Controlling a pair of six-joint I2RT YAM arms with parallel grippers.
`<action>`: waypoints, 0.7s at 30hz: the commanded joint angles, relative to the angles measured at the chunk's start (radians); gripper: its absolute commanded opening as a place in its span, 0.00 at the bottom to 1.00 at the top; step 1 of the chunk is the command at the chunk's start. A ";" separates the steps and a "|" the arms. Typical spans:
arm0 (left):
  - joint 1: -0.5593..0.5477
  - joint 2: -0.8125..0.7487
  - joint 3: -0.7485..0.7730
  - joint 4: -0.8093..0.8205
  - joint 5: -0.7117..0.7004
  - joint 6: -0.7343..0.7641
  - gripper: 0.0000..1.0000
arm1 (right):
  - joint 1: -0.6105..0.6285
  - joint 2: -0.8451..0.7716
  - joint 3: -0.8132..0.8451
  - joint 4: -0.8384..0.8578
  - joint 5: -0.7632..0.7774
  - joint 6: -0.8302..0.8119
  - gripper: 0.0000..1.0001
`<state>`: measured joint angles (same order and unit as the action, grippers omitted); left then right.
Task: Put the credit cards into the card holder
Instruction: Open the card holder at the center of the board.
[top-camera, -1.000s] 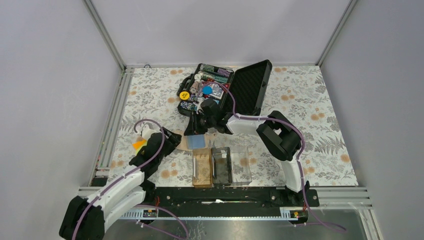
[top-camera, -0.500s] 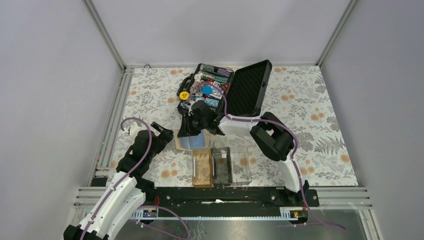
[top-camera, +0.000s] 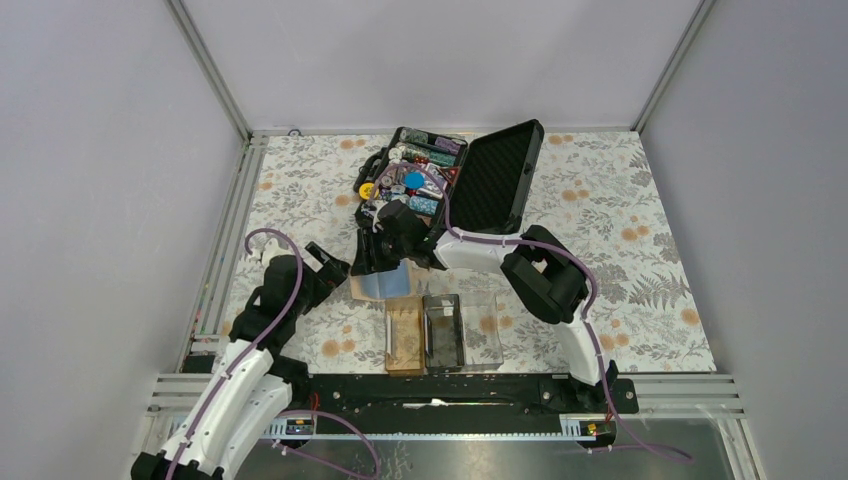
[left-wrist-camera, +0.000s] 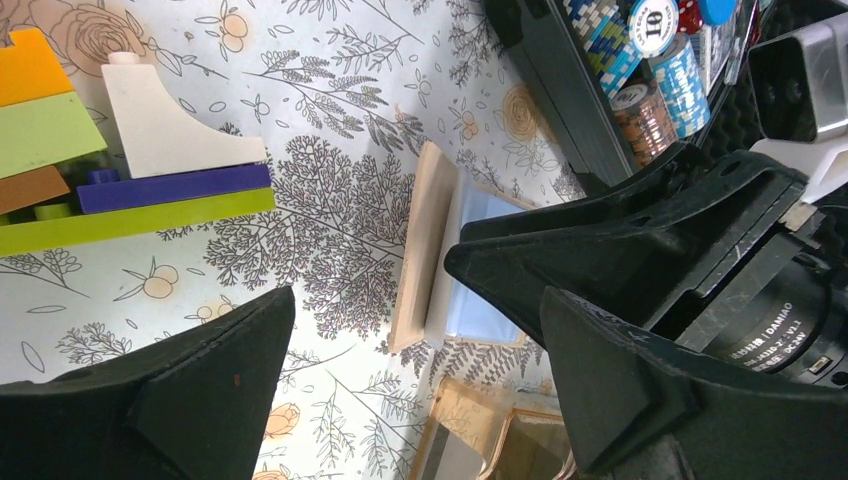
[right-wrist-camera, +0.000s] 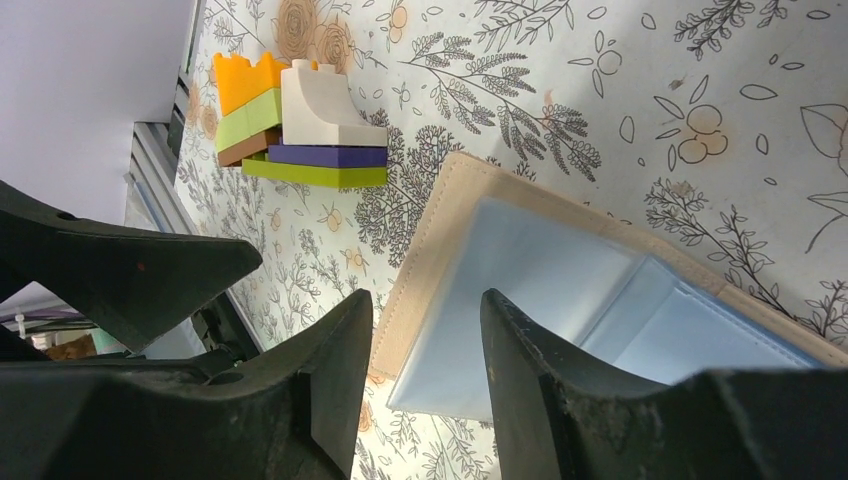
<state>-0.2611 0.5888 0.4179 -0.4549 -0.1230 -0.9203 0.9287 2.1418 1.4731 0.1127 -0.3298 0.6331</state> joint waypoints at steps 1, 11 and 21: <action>0.017 -0.003 0.035 0.039 0.055 0.029 0.99 | 0.006 -0.081 0.053 -0.020 0.027 -0.040 0.51; 0.022 -0.043 -0.026 0.059 0.058 0.047 0.99 | 0.006 -0.008 0.098 -0.024 0.017 -0.029 0.41; 0.022 -0.035 -0.039 0.052 0.055 0.033 0.99 | 0.011 0.102 0.116 0.003 -0.023 0.011 0.37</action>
<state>-0.2462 0.5518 0.3817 -0.4446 -0.0814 -0.8875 0.9291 2.1990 1.5616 0.1020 -0.3252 0.6193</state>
